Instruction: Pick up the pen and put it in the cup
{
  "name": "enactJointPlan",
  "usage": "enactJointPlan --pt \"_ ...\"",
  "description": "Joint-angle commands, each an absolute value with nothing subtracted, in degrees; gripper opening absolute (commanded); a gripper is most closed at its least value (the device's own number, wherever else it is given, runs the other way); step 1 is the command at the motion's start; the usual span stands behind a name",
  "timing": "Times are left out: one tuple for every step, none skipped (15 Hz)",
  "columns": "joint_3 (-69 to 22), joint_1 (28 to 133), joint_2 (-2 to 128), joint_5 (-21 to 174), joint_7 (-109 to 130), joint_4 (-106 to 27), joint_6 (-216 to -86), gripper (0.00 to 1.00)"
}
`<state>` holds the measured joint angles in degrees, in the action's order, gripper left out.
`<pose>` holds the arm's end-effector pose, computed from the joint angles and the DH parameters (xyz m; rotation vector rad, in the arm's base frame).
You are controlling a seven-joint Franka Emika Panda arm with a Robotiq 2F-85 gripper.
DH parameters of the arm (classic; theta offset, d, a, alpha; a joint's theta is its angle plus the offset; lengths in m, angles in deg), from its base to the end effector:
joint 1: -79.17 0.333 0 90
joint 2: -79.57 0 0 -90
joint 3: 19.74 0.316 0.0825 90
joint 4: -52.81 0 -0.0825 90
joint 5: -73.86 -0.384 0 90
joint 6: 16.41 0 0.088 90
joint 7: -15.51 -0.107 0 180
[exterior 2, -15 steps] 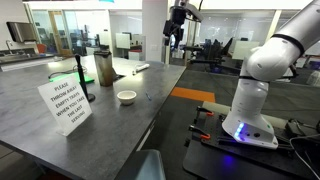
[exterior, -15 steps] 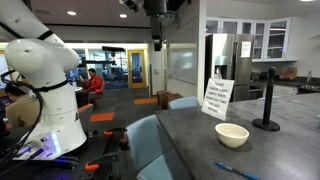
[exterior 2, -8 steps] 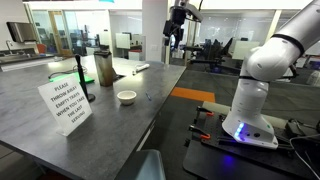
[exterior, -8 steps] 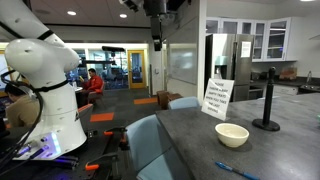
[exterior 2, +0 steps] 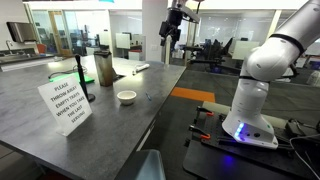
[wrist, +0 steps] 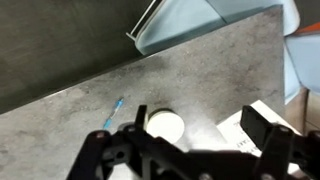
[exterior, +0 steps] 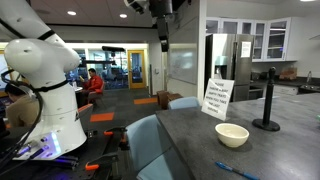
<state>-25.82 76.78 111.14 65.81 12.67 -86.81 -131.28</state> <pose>0.3926 -0.0536 0.5089 -2.9342 0.3491 -0.1817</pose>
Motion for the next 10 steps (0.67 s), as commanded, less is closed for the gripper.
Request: enactJointPlan --pt "-23.46 73.88 102.11 67.5 7.06 -83.56 -138.83 1.0" --pt "-23.45 73.46 99.19 67.76 5.69 -82.86 -140.92 1.0" --pt "-23.55 72.95 96.08 68.07 4.17 -82.06 -142.23 1.0" --pt "-23.44 72.34 93.4 68.94 2.18 -81.6 -144.16 1.0" --pt "-24.03 72.15 90.35 68.66 1.14 -80.83 -144.76 1.0" --pt "-24.85 72.2 87.5 67.57 1.42 -80.0 -144.94 1.0" --pt "-25.34 71.91 84.72 67.31 1.24 -79.24 -146.04 1.0" --pt "-25.96 71.61 81.92 66.84 1.42 -78.35 -146.95 1.0" --pt "-26.38 71.43 79.59 66.68 1.5 -77.56 -147.87 1.0" --pt "-26.78 71.17 77.13 66.83 1.06 -76.54 -148.55 1.0"
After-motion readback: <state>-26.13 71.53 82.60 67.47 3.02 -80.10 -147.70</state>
